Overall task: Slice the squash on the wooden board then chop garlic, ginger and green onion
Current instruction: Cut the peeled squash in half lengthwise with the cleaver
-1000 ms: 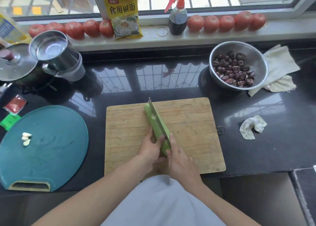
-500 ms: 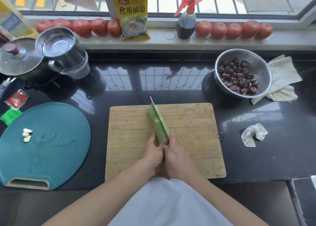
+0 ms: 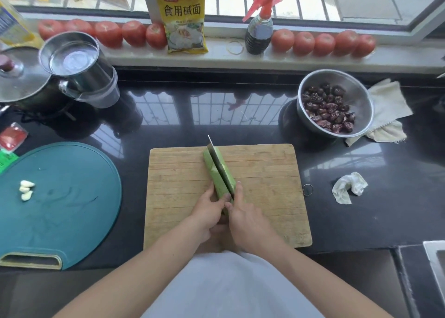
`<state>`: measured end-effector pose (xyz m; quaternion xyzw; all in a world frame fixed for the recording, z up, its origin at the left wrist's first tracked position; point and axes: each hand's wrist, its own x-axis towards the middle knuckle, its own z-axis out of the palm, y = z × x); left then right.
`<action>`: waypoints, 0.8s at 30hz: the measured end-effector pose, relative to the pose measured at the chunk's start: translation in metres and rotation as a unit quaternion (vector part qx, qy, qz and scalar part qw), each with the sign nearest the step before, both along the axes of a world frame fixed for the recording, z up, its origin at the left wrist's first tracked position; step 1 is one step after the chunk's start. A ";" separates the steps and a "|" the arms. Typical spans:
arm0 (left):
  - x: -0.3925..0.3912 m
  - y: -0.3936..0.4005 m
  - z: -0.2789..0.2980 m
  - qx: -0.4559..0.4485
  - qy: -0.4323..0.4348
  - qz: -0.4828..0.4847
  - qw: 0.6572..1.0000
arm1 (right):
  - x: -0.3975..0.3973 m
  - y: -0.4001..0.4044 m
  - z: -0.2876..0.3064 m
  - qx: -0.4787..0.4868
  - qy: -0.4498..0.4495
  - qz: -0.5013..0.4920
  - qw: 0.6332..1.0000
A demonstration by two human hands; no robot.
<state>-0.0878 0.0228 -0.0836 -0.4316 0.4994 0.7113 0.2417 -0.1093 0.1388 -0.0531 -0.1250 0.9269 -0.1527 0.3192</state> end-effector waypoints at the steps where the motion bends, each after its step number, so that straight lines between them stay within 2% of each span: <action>1: -0.001 0.000 0.000 0.007 0.001 -0.002 1.000 | -0.002 0.001 0.000 0.007 0.002 -0.004 1.000; 10: -0.005 0.006 0.004 -0.042 0.026 0.026 0.998 | 0.000 0.007 0.008 0.017 0.023 0.011 1.000; 17: -0.005 0.006 0.011 -0.033 0.024 0.047 0.998 | 0.022 0.038 0.025 0.002 0.018 0.068 0.997; 20: -0.003 0.005 0.007 -0.011 0.024 0.057 0.998 | 0.037 0.063 0.030 0.016 -0.015 0.078 0.997; 24: -0.005 0.007 0.005 0.002 0.029 0.071 0.997 | 0.055 0.093 0.023 0.031 -0.067 0.039 0.996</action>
